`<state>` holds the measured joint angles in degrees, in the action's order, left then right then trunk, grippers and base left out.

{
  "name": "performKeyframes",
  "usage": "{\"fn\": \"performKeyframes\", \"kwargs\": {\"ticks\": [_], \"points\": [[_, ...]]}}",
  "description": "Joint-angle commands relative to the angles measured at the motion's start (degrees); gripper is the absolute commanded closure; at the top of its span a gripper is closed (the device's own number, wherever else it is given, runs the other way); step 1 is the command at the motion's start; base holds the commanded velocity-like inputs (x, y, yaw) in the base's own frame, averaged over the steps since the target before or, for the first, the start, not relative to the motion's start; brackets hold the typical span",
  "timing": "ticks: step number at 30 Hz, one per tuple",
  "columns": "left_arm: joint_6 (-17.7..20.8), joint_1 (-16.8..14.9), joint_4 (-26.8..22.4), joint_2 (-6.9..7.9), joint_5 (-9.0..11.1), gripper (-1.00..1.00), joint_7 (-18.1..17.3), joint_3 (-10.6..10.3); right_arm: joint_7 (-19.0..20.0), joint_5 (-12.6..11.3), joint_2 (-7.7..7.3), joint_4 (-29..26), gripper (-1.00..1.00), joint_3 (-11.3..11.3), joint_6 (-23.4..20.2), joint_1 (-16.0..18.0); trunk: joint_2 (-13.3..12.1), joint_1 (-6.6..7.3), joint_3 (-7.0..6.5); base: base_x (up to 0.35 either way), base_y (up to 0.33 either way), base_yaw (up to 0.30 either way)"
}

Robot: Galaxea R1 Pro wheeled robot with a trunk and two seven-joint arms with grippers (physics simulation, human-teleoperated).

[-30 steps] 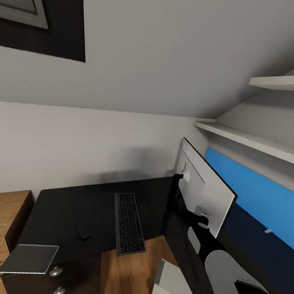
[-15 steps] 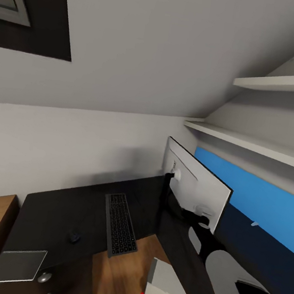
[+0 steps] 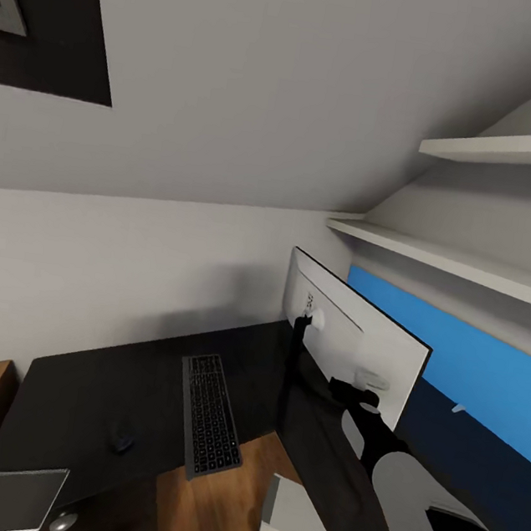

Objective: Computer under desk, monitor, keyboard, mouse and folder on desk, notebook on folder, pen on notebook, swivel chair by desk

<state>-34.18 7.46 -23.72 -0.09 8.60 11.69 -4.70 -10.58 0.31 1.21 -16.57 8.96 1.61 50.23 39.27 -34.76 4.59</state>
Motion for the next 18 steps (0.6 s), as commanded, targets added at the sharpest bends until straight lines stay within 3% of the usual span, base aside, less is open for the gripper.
{"fn": "performKeyframes", "kwargs": {"ticks": [1,18], "points": [[-0.10,0.01,0.16,0.07,0.59,-1.00,0.31,-0.49,-0.06,0.00,0.10,0.04,-1.00,0.23,0.16,0.08,0.08,-0.02,0.09,0.010,0.000,-0.001],[-0.10,0.01,1.34,0.03,0.71,-1.00,0.44,-0.40,0.53,0.36,0.32,0.26,-1.00,0.05,0.31,-0.15,0.08,-0.02,0.09,0.030,0.000,0.000]]}}
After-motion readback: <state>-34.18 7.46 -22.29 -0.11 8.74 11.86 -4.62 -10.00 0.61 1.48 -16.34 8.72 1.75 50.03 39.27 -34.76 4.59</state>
